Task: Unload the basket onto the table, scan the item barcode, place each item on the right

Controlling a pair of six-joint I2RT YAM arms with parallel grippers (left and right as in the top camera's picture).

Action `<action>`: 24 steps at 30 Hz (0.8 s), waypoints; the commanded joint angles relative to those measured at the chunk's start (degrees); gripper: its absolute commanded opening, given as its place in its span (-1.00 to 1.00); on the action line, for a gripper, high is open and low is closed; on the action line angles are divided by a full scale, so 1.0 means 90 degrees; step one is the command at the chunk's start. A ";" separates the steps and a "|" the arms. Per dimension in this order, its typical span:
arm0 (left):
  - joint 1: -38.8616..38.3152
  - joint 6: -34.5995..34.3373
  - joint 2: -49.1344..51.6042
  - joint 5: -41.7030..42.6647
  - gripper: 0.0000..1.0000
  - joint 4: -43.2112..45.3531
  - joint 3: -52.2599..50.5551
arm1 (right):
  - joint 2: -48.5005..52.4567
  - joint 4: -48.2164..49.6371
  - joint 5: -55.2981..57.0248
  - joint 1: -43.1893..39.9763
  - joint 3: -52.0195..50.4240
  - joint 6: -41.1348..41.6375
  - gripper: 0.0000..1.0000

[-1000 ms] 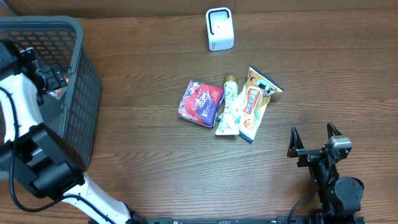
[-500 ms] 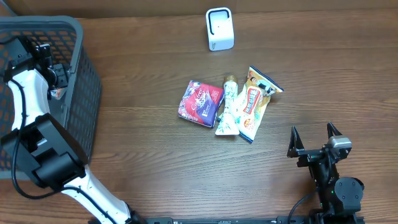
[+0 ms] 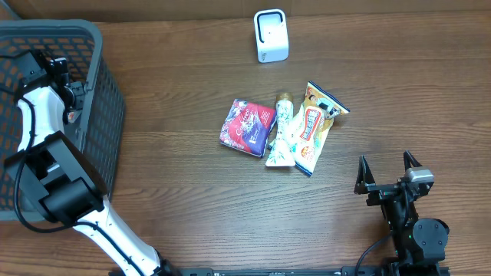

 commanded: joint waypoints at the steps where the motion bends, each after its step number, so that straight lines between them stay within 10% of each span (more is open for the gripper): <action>1: 0.0029 0.0114 0.0194 0.0007 0.31 0.0002 0.0029 | -0.0046 0.0051 0.0036 0.0024 -0.0068 -0.0022 1.00; 9: 0.0036 0.0066 0.0216 -0.0015 0.32 0.0049 -0.0080 | -0.0046 0.0051 0.0036 0.0024 -0.0068 -0.0022 1.00; 14: 0.0036 0.0068 0.0216 -0.0017 -0.41 -0.0136 -0.0080 | -0.0046 0.0051 0.0036 0.0024 -0.0066 -0.0022 1.00; 24: 0.0085 0.0066 0.0216 -0.0058 -0.51 -0.0578 -0.0083 | -0.0046 0.0051 0.0036 0.0024 -0.0068 -0.0022 1.00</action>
